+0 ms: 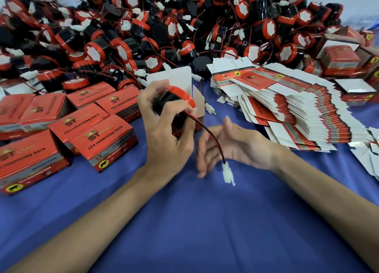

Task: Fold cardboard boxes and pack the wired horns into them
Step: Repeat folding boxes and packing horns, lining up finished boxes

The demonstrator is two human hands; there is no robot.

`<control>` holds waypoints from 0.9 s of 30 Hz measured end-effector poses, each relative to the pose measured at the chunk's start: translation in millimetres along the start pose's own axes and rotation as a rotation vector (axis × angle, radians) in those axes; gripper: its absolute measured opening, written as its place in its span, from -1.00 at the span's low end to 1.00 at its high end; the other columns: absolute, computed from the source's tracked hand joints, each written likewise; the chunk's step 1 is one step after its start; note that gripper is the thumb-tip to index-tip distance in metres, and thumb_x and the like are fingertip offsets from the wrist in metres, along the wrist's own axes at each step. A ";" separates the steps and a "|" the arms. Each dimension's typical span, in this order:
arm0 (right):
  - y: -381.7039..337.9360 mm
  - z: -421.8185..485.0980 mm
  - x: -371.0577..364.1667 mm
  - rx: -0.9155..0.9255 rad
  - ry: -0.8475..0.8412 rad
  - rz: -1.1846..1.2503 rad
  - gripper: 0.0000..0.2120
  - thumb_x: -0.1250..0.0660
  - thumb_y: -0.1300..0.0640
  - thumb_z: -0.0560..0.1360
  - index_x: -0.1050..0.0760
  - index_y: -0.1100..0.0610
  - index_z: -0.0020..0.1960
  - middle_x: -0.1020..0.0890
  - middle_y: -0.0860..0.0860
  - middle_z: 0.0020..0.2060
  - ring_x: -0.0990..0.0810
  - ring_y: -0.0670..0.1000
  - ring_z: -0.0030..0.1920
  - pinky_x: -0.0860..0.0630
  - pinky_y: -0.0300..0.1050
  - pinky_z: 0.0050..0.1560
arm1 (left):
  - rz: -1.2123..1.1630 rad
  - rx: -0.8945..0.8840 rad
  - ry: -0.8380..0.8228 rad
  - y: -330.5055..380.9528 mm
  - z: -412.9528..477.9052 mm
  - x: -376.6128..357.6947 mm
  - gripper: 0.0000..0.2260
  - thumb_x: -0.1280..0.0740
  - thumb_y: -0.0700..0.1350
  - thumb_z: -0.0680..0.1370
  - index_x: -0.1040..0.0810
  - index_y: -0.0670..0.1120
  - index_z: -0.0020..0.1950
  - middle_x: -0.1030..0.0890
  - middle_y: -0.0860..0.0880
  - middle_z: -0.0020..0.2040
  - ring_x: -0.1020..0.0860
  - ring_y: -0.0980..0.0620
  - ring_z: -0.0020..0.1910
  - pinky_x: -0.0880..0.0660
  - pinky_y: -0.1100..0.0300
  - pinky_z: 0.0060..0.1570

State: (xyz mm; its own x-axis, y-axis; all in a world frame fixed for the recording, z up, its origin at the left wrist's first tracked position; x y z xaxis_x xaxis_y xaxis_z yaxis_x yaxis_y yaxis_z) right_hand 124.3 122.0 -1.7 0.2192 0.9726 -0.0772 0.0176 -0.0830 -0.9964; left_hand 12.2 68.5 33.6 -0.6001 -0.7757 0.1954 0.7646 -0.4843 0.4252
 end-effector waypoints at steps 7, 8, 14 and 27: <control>1.2 0.0 5.5 -0.102 0.120 -0.199 -0.58 -0.15 -0.02 0.57 -0.39 -0.02 -0.46 -0.33 -0.10 -0.60 -0.22 -0.11 -0.58 -0.21 -0.28 -0.46 | -0.382 0.105 -0.026 -3.6 -4.3 0.6 -0.86 -0.16 0.02 0.53 -0.45 0.23 0.01 -0.32 -0.34 0.16 -0.38 -0.37 0.10 -0.34 -0.15 0.07; 0.1 0.9 7.4 -0.099 0.156 -0.199 -0.60 -0.18 -0.03 0.55 -0.35 0.02 -0.45 -0.32 -0.10 -0.58 -0.21 -0.12 -0.56 -0.22 -0.30 -0.46 | -0.412 0.106 -0.037 -3.3 -4.6 -1.0 -0.89 -0.16 0.16 0.56 -0.44 0.26 0.04 -0.31 -0.28 0.19 -0.37 -0.44 0.08 -0.34 -0.26 0.01; -0.1 -0.5 27.1 -0.090 0.403 -0.258 -0.76 -0.47 -0.03 0.36 -0.46 0.04 -0.31 -0.44 -0.10 -0.43 -0.33 -0.15 -0.46 -0.31 -0.37 -0.44 | -0.416 0.064 -0.097 -0.3 -5.4 -6.6 -0.79 -0.35 -0.12 0.48 -0.31 -0.05 -0.05 -0.38 -0.17 0.15 -0.51 -0.19 0.13 -0.45 0.11 0.00; 3.3 -3.6 45.8 0.156 0.725 0.199 -0.72 -0.46 0.15 0.24 -0.60 0.19 -0.07 -0.70 0.08 -0.16 -0.68 0.00 -0.12 -0.57 -0.21 0.05 | -0.401 0.143 -0.191 -3.6 -7.1 -14.7 -0.74 -0.31 -0.07 0.53 -0.35 0.03 0.18 -0.49 -0.01 0.13 -0.57 -0.03 0.09 -0.50 0.08 0.08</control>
State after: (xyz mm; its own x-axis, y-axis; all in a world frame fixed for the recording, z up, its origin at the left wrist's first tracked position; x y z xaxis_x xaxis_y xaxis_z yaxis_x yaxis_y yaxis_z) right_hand 137.9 165.4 -8.4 0.7899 0.5524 -0.2664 -0.2149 -0.1575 -0.9638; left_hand 20.0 78.8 22.9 -0.8847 -0.4434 0.1439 0.4308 -0.6597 0.6158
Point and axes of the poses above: each hand's wrist, its own z-axis towards the middle knuckle, its own x-axis out of the back of the hand, y = z × x, the point moved 6 cm from there along z, towards the middle knuckle
